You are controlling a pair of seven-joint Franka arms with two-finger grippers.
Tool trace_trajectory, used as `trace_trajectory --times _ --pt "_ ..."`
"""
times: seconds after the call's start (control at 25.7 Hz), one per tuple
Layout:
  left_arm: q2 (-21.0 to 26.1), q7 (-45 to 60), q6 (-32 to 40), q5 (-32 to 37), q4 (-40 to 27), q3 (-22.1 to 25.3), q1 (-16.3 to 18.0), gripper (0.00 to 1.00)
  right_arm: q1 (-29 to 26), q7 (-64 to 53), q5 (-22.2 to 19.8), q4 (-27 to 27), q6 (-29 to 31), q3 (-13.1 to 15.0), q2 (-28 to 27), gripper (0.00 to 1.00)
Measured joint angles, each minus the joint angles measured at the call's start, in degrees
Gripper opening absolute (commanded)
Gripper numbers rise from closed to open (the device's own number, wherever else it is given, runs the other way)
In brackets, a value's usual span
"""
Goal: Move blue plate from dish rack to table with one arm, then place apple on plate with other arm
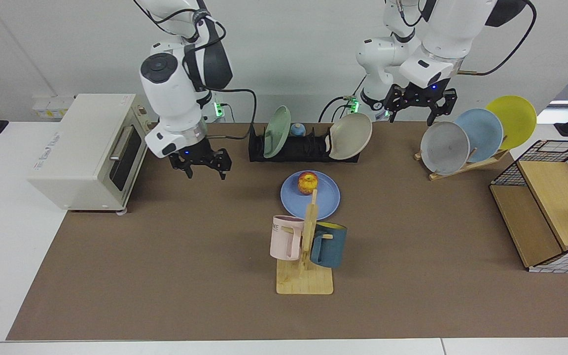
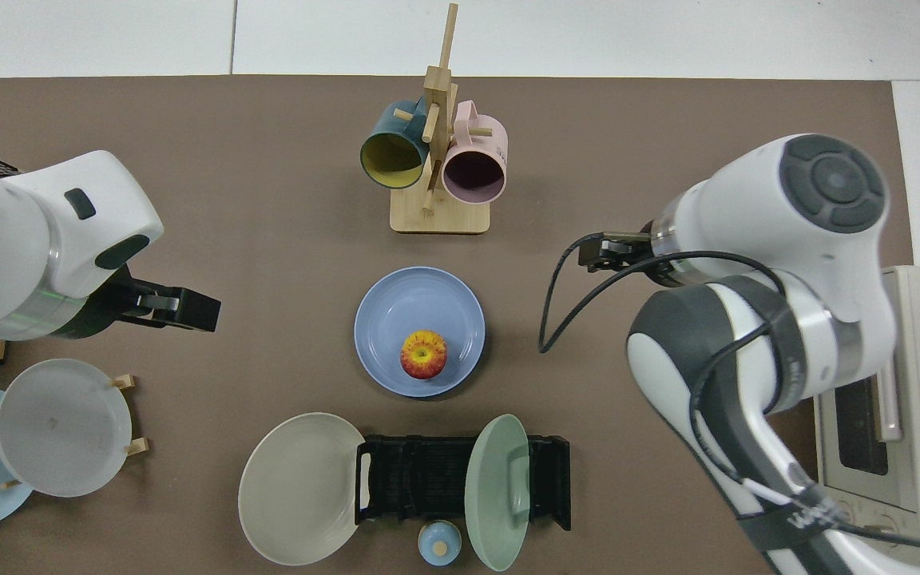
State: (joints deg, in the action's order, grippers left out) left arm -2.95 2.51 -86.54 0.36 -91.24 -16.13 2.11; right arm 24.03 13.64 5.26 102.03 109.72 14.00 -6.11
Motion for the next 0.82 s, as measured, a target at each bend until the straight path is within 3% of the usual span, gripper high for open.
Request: trace_trajectory --times 0.27,0.51,0.82 --pt "-0.77 -0.13 -0.07 -0.02 0.17 -0.03 -0.01 1.0 -10.19 -16.68 -1.14 -0.03 -1.31 0.39 1.73 1.0" --pt "-0.88 -0.23 -0.08 -0.01 0.16 0.1 0.04 1.0 -13.8 -25.88 -6.99 -0.04 -3.02 0.58 2.91 1.0" --pt "-0.88 -0.26 -0.12 0.0 0.16 1.22 -0.38 1.0 -19.41 -22.84 -6.73 -2.51 -7.7 -4.29 3.57 1.0"
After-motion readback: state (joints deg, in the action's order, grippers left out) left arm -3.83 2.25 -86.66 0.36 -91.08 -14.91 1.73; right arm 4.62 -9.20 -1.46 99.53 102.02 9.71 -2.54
